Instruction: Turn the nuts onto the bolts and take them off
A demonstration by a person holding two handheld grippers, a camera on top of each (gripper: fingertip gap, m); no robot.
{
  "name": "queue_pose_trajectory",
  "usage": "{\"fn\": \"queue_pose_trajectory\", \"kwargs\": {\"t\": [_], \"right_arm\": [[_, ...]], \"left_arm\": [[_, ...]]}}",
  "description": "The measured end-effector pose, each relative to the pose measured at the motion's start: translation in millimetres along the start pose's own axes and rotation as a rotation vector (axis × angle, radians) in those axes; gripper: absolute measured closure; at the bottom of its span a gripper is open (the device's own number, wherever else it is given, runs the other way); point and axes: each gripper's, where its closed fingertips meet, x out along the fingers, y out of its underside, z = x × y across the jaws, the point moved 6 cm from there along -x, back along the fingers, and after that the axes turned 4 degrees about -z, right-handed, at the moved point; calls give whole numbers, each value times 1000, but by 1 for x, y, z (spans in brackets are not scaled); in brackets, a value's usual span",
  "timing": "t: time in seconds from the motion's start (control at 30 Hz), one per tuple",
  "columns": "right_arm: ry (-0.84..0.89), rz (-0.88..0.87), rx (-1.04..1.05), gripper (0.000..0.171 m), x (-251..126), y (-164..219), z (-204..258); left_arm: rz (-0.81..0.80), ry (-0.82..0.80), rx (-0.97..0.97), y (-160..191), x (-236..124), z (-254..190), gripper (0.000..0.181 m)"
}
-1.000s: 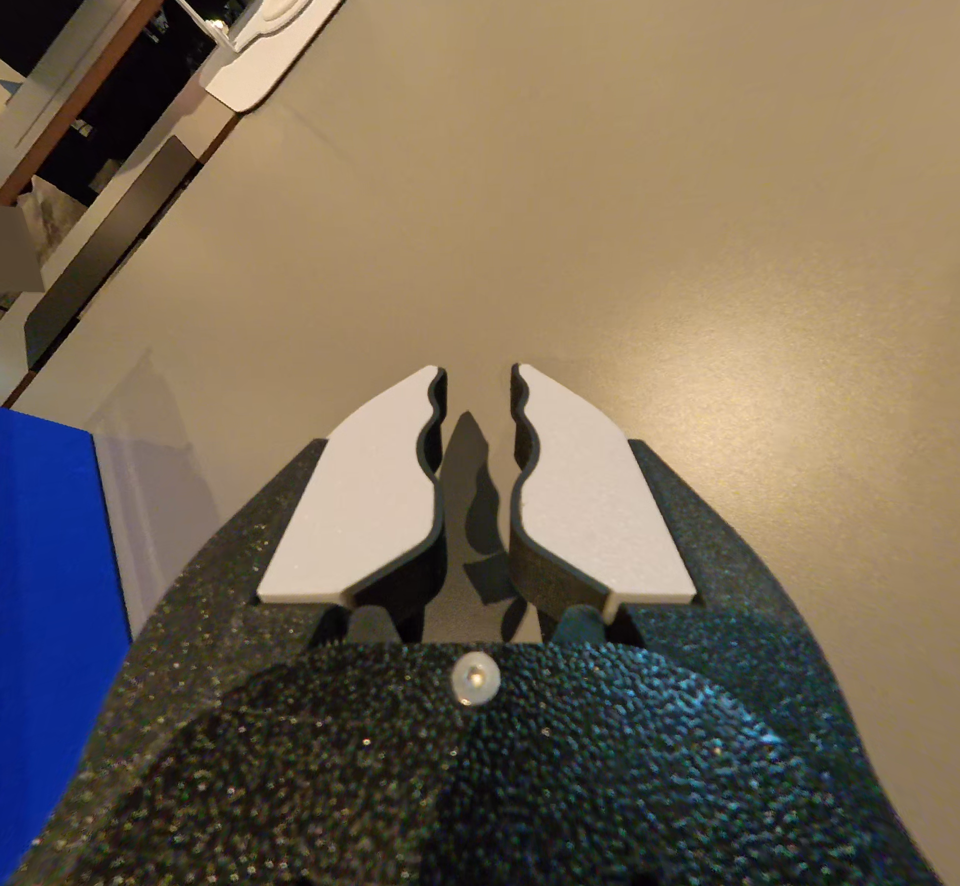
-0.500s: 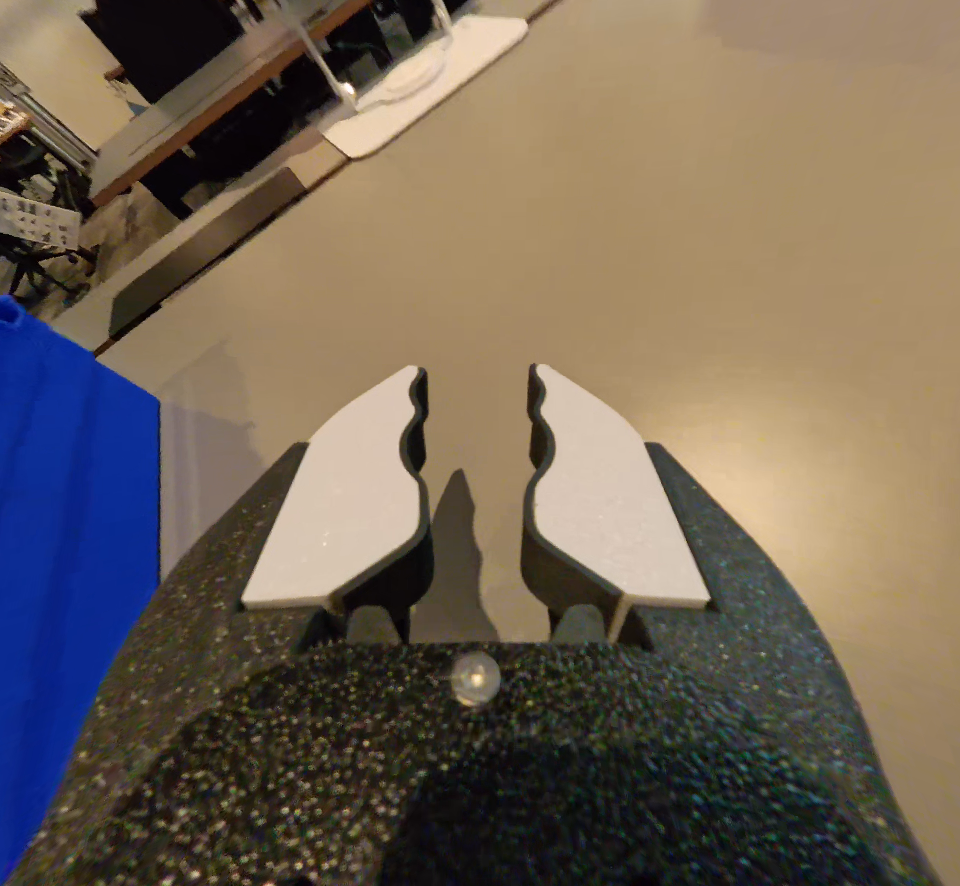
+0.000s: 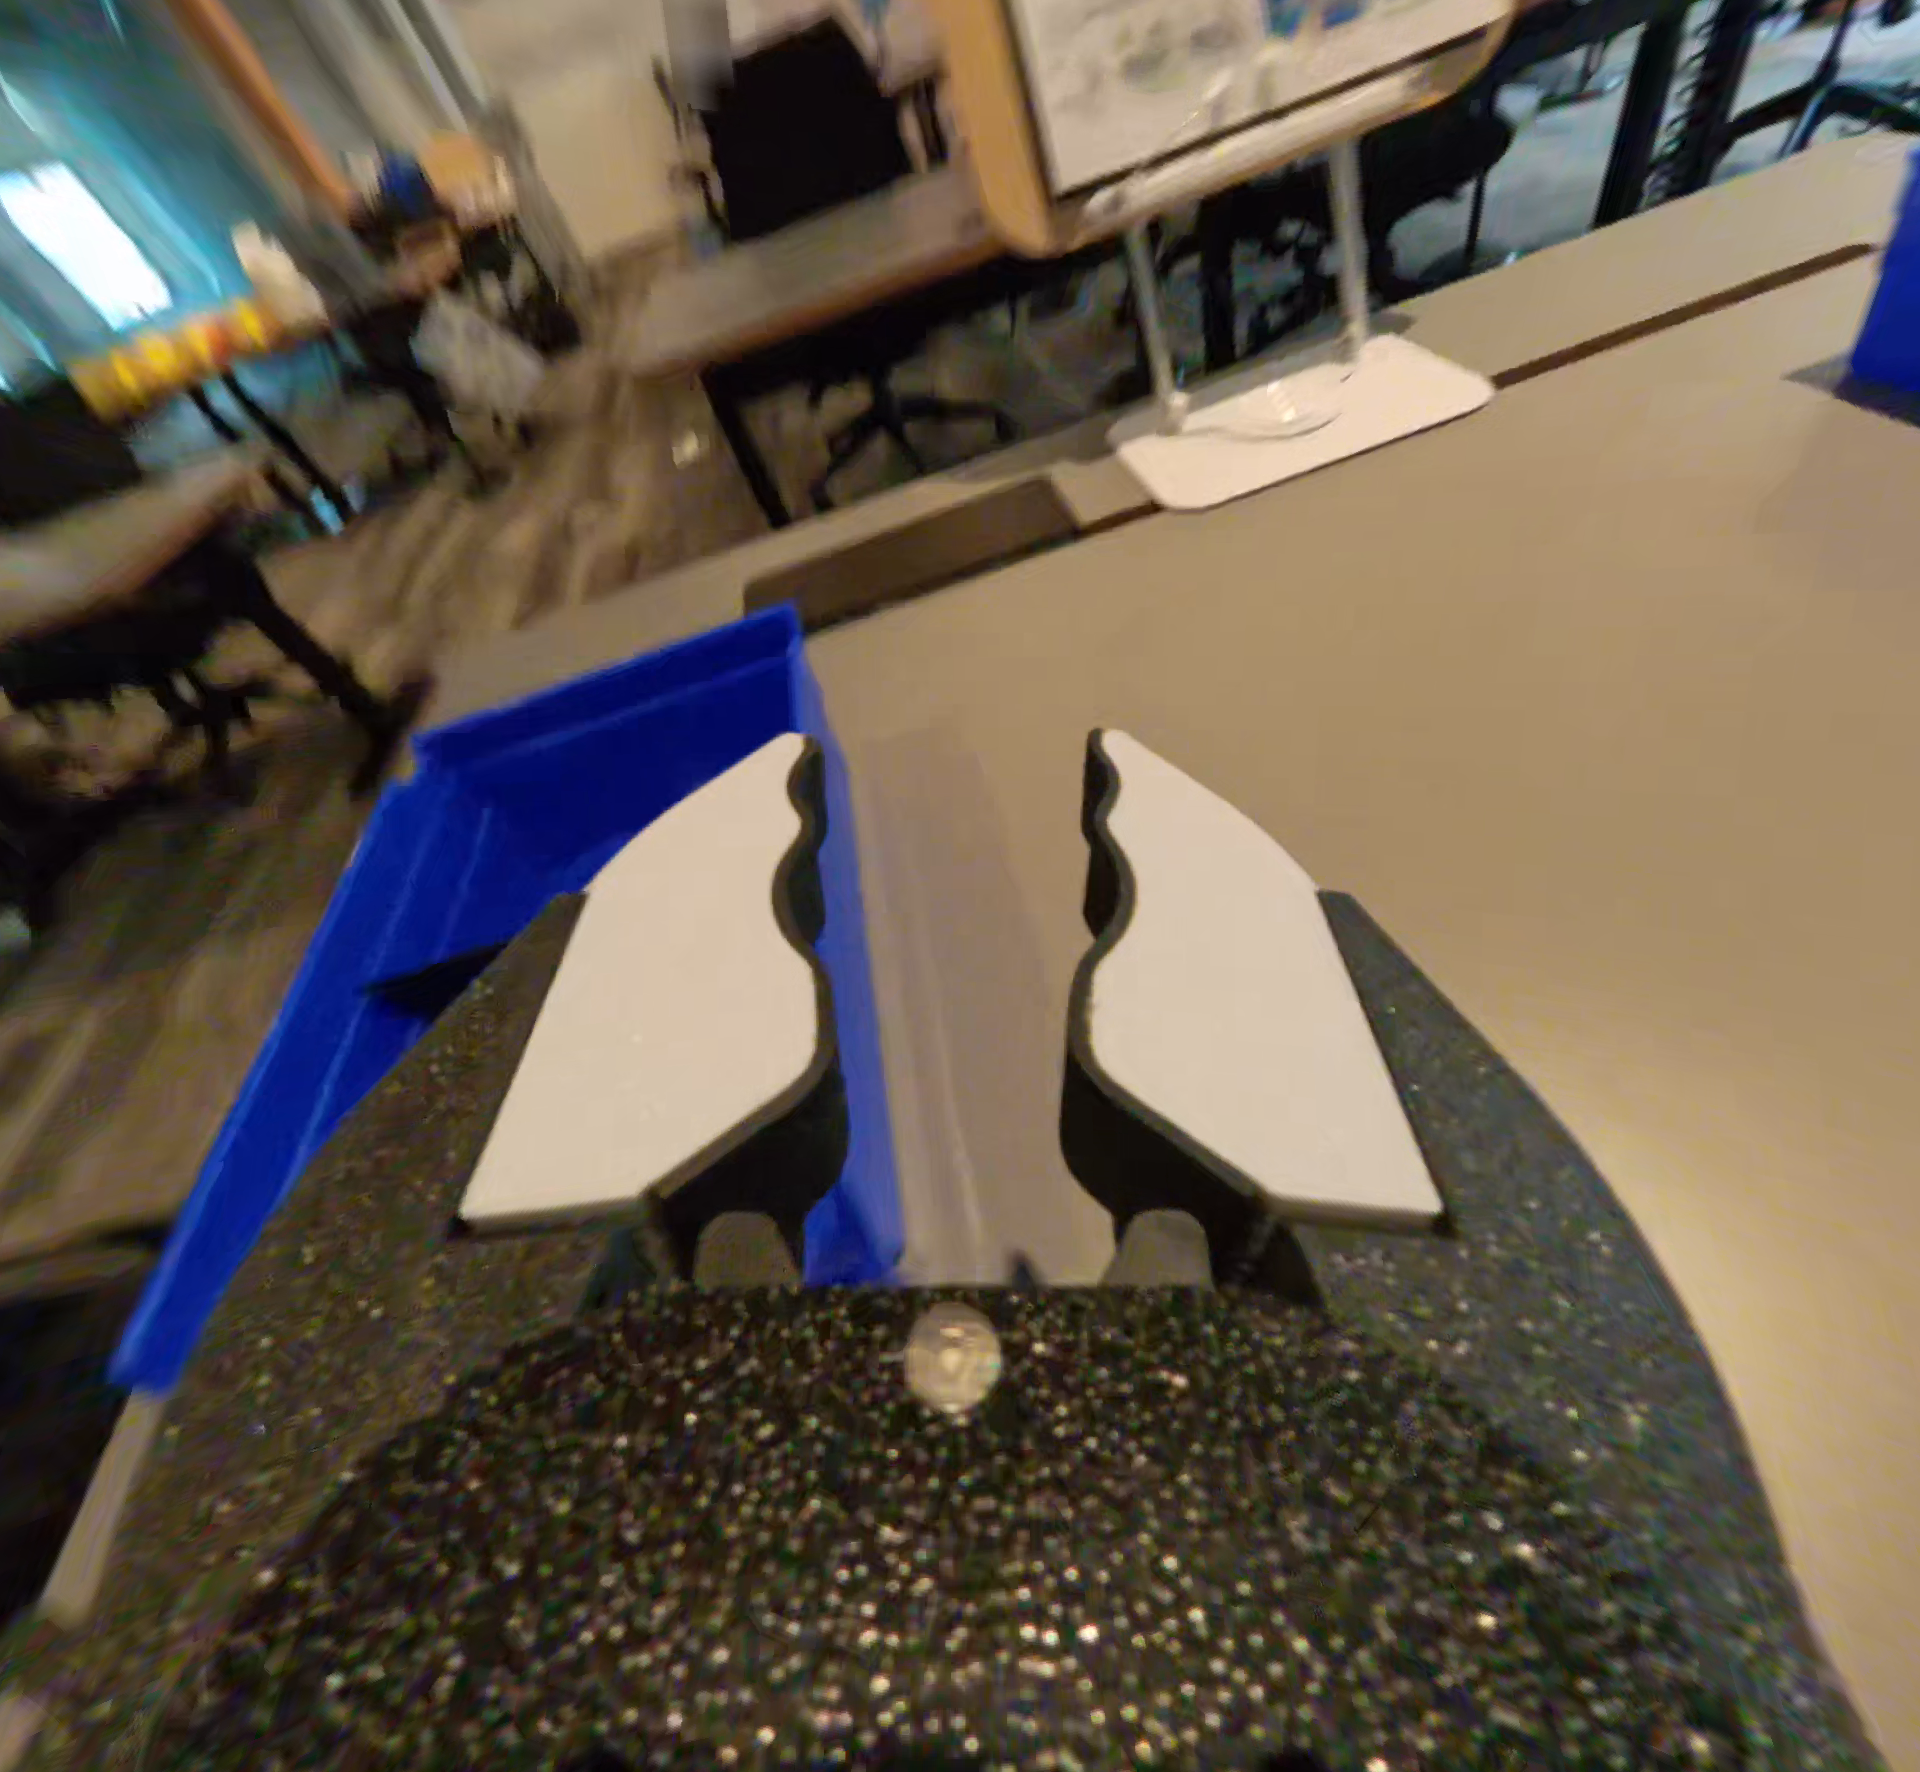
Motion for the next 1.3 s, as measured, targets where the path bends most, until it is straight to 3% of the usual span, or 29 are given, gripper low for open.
{"fn": "queue_pose_trajectory", "kwargs": {"t": [0.1,0.2,0.3,0.4,0.83,1.03,1.17,1.3], "right_arm": [[-6,-5,-9,116,0,0,1],[-12,-9,-6,116,-1,-1,1],[-19,-6,1,116,0,0,1],[-22,-1,8,118,0,0,1],[-23,5,-36,119,4,0,5],[-24,0,-26,119,4,0,4],[-26,4,-33,119,4,0,5],[-21,9,-44,119,4,0,6]], "left_arm": [[281,-21,-147,10,0,68,135],[674,-5,-282,62,18,123,137],[1009,81,-399,123,42,147,136],[1198,96,-397,161,56,154,134],[1226,82,-404,189,90,151,137],[1211,56,-358,192,89,156,163],[1189,71,-332,192,88,155,164],[1014,36,-316,156,86,153,164]]}}
